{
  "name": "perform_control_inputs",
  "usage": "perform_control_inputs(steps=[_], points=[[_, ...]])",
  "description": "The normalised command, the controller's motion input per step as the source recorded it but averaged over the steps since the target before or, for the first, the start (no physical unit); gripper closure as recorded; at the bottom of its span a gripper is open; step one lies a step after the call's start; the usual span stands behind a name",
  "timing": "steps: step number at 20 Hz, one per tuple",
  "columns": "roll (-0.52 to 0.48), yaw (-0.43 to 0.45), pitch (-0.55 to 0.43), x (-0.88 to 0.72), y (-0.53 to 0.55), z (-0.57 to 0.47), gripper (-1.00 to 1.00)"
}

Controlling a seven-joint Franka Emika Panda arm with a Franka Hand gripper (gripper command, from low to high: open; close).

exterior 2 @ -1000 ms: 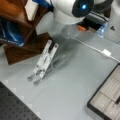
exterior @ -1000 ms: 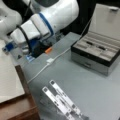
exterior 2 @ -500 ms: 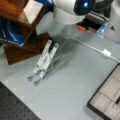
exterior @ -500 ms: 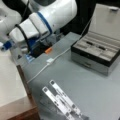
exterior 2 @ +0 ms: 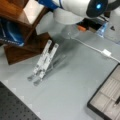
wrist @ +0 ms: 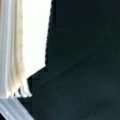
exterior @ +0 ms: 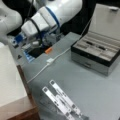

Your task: Open the box. Pick up the pen. Place the pen in the box. Pick up the book. Place the book on the shelf.

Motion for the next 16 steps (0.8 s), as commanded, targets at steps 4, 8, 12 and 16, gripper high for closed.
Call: perform_control_inputs(steps=[4, 8, 12, 16], points=[[0.317, -0.329, -0.089, 0.31, 0.65, 0.09, -1.0], [0.401, -0.452, -0.081, 0.53, 0.53, 0.02, -1.0], [0.529, -0.536, -0.052, 0.65, 0.47, -0.1, -1.0], [0.574, -0.517, -0.065, 0.68, 0.45, -0.23, -1.0]])
